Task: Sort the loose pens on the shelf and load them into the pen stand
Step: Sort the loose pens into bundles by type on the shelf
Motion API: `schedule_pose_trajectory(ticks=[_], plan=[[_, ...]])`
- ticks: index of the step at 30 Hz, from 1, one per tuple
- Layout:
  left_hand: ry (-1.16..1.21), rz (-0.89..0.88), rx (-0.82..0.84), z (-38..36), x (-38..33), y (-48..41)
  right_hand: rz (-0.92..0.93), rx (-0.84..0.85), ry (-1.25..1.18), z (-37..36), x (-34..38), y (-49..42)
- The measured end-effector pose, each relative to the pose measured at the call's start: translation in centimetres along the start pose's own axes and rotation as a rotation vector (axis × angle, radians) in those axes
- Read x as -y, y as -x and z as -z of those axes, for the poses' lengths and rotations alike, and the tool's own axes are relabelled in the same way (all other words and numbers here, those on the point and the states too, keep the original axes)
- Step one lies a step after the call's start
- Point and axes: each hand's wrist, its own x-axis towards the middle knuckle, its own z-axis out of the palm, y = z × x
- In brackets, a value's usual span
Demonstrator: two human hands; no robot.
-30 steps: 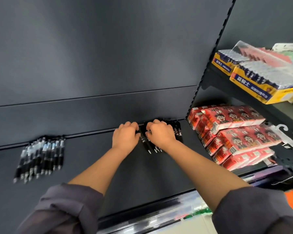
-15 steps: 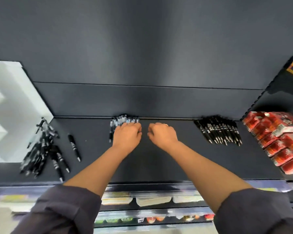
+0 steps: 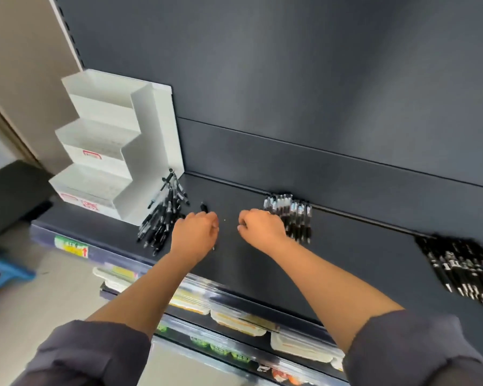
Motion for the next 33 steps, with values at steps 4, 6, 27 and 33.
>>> schedule_pose_trajectory(ticks=[4, 6, 27, 33], plan=[[0.001, 0.119, 0.028, 0.3, 2.6, 0.3, 0.027, 0.047, -0.065, -0.8, 1.9, -2.5], [0.027, 0.169, 0.042, 0.3, 3.6, 0.8, 0.028, 0.092, -0.102, -1.4, 2.8, -3.4], [0.006, 0.031, 0.370, -2.8, 5.6, -2.0, -0.278, 0.292, -0.149, -3.8, 6.5, -5.6], [-0.039, -0.013, 0.367, -2.7, 5.2, -2.8, -0.324, 0.281, -0.194, -3.7, 5.7, -5.1]])
